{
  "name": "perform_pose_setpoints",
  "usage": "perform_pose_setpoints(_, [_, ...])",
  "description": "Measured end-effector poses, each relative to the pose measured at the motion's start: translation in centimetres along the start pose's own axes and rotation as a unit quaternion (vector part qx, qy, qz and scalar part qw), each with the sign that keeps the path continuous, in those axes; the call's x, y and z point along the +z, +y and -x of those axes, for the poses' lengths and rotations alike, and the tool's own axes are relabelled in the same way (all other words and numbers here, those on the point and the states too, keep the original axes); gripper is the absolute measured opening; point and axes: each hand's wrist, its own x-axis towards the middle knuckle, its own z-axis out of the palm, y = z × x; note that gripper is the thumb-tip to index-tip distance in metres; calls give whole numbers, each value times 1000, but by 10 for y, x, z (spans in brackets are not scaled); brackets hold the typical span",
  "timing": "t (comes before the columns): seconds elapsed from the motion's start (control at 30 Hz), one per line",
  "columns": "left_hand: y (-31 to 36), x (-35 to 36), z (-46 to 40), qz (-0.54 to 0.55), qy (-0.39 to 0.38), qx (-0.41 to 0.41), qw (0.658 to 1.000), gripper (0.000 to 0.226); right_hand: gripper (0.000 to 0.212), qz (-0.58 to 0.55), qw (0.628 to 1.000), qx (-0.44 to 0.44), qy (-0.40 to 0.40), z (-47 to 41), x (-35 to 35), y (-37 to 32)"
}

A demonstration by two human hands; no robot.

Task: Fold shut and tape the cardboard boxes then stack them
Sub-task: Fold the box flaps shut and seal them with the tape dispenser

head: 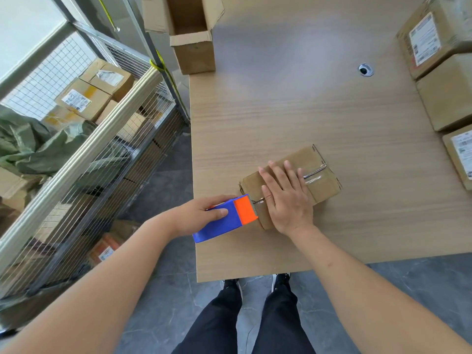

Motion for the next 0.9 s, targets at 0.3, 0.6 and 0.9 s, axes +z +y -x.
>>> perform_pose_setpoints(0.3, [-18, -1, 8, 39, -4, -2, 999, 40, 49, -3, 999, 4, -50, -2, -2, 2])
perform_pose_setpoints(0.6, [-33, -8, 20, 4, 0, -20, 1000, 39, 51, 1, 998, 1, -65, -3, -5, 1])
perform_pose_setpoints(0.9, [-14, 19, -11, -105, 73, -79, 989, 27, 87, 9, 996, -12, -84, -2, -6, 1])
